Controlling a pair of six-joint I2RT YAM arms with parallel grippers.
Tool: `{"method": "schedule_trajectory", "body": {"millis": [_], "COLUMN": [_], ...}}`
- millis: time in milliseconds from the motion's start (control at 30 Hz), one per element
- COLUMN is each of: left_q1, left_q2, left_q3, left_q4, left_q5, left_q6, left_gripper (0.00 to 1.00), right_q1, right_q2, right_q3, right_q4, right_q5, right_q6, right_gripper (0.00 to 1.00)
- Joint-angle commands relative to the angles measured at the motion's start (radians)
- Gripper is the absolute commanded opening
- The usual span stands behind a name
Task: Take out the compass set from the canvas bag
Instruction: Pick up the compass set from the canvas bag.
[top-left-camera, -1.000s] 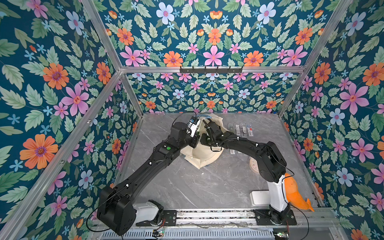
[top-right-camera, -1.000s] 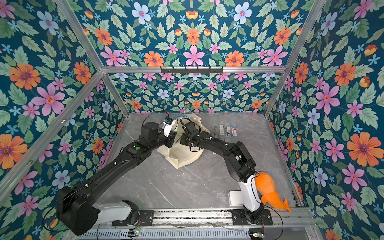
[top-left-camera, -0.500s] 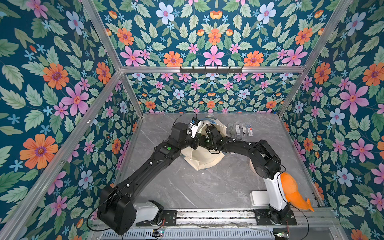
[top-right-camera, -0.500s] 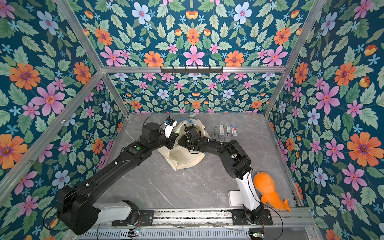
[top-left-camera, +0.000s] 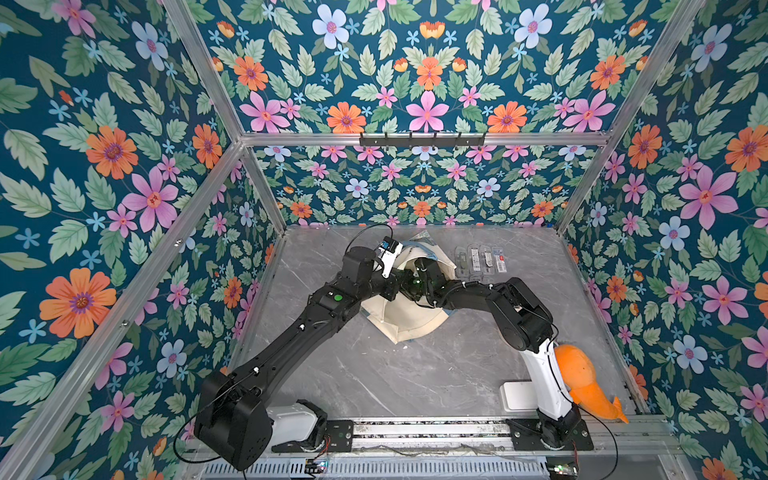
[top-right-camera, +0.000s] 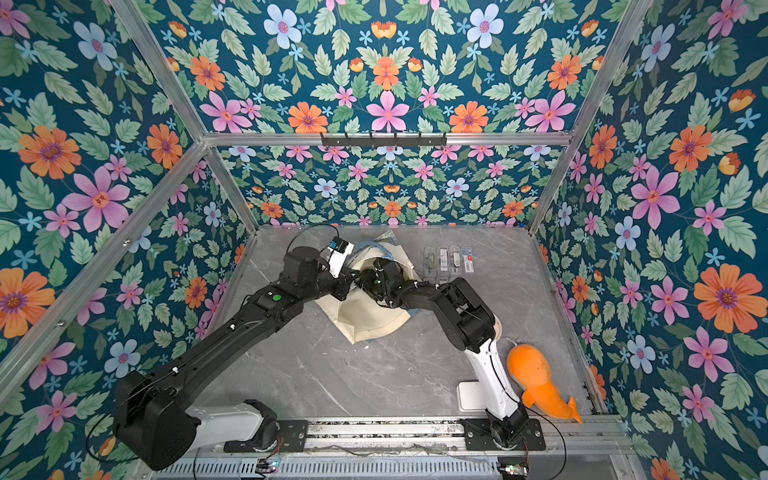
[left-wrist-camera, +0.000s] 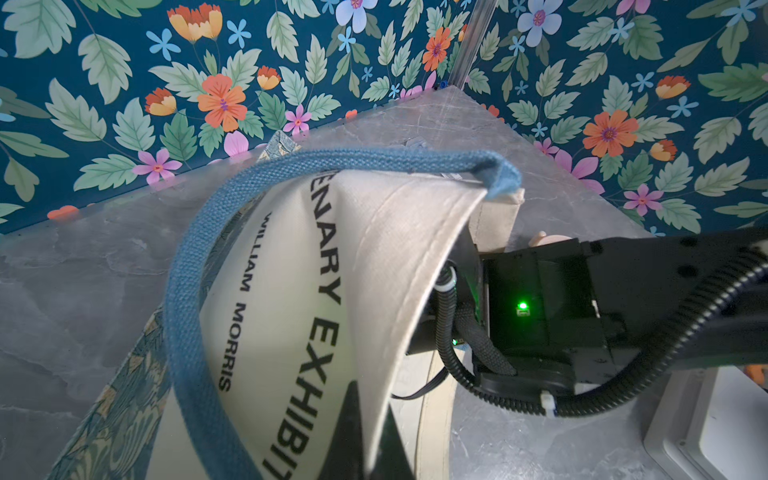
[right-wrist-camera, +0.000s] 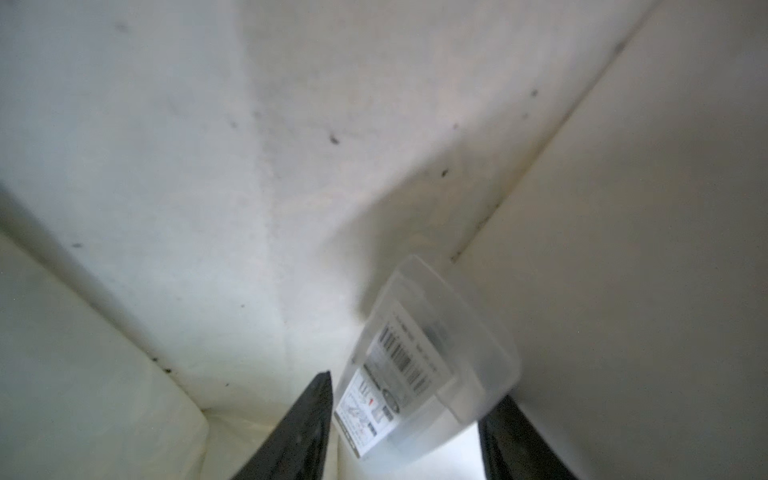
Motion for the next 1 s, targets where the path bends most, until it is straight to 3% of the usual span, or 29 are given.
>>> {"method": "schedule_trajectory", "body": {"millis": [0, 167, 633, 767, 967], "left_q1": [0.0, 0.0, 0.006, 0.012, 0.015], "left_q2": [0.003, 0.014, 0.008, -0.006, -0.018], "left_q3": [0.003, 0.003, -0.003, -0.003, 0.023], "left_q4": [0.063, 0.072, 0.069, 0.046, -0.005], "left_q5": [0.031, 0.039, 0.032, -0.018, -0.19], "left_q6": [-0.012, -0.017, -0.014, -0.008, -0.012], "left_gripper": [0.0, 0.0, 0.0, 0.0, 0.0], "right_q1": [-0.003, -0.002, 0.014, 0.015, 0.009], "right_q2": [-0.012, -0.015, 0.078, 0.004, -0.176], "right_q3": [-0.006, -0.017, 0.103, 0.08, -0.01], "right_q4": [0.115, 0.182, 0.025, -0.033, -0.177], "right_q5": [-0.003, -0.006, 0.005, -0.013, -0.003], "right_q6": [0.017, 0.012, -0.001, -0.055, -0.15], "right_gripper": [0.54, 0.47, 0.25, 0.18, 0.12]}}
